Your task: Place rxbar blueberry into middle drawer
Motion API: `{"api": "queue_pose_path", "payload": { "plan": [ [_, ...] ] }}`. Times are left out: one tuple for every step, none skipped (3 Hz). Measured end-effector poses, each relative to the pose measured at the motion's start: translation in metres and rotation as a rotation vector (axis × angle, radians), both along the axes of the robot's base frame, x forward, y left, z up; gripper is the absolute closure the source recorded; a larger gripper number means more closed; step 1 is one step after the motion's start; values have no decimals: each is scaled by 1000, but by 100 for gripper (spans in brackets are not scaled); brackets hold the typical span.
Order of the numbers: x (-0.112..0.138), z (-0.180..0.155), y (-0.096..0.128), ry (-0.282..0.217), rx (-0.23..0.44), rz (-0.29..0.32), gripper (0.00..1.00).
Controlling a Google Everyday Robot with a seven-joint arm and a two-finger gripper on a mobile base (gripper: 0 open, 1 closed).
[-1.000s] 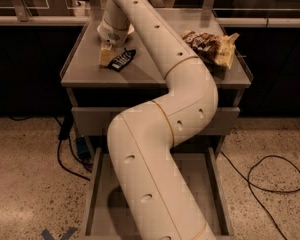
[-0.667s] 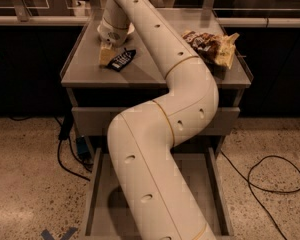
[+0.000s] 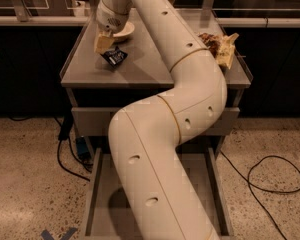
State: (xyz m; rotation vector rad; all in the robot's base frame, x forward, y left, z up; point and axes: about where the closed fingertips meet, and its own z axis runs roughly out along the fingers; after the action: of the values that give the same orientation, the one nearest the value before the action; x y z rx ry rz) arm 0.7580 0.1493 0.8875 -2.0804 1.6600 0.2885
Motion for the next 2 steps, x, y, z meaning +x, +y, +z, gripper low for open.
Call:
{"api": "queue_pose_path", "payload": {
  "plan": [
    [-13,41,-9,-47,34,23,100],
    [-20,75,-18,-94,57,13,100]
  ]
}}
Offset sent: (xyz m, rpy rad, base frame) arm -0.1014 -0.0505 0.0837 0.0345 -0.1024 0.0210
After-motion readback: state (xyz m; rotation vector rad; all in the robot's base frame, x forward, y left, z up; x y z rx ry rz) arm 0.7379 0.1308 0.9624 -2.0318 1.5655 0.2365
